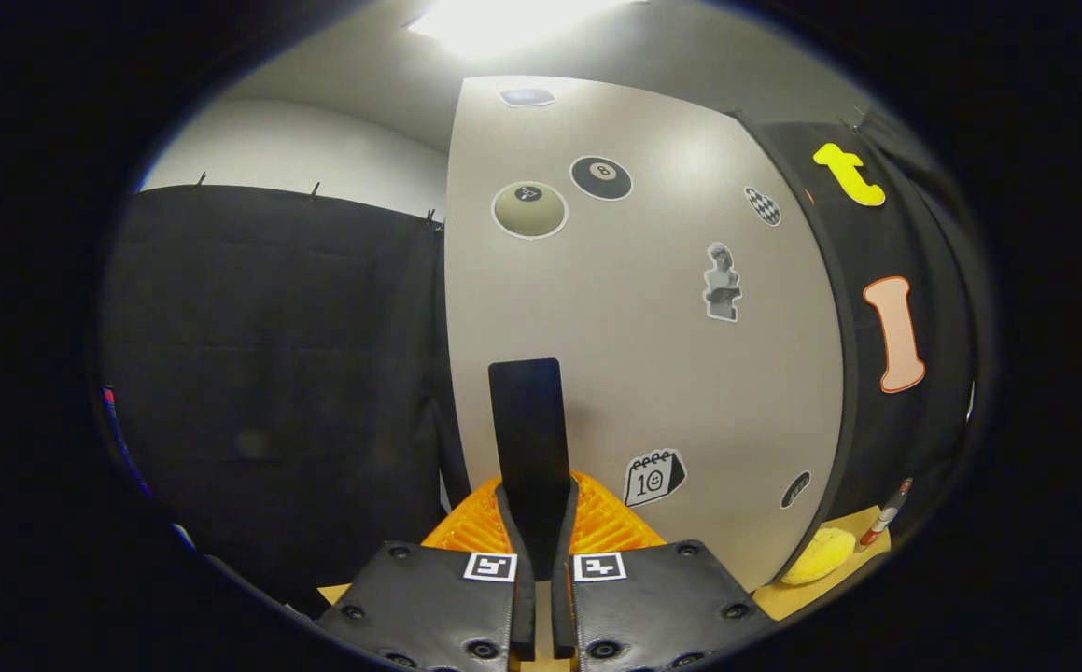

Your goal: Open the shoe cabinet door, grab the shoes and put them into the shoe cabinet, then close the shoe cabinet door.

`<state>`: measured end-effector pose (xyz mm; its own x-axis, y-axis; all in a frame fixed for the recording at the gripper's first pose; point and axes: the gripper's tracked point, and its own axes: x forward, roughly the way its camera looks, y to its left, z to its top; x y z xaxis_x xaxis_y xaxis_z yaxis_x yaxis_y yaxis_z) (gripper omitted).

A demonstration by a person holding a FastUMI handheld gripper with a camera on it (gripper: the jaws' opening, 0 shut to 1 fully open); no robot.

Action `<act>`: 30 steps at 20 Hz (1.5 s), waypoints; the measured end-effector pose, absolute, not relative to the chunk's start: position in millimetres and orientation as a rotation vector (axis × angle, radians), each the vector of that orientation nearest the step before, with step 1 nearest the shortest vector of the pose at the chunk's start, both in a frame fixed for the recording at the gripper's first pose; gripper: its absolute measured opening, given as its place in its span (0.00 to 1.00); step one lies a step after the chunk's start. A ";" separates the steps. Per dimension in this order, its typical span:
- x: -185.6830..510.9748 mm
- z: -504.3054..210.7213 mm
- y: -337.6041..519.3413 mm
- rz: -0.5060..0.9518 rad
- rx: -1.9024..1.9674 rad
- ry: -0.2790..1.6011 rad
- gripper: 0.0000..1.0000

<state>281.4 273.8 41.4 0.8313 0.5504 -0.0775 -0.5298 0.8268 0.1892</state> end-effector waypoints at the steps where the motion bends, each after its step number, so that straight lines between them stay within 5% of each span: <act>1: 280.5 42.4 273.5 0.584 0.162 0.133 0.08; 13: 279.8 44.8 242.9 0.556 0.167 0.114 0.08; 21: 298.2 41.7 176.2 0.299 0.111 0.083 0.07; 25: 289.7 46.7 200.9 0.423 0.147 0.068 0.06; 30: 304.1 40.7 175.1 0.412 0.109 0.025 0.06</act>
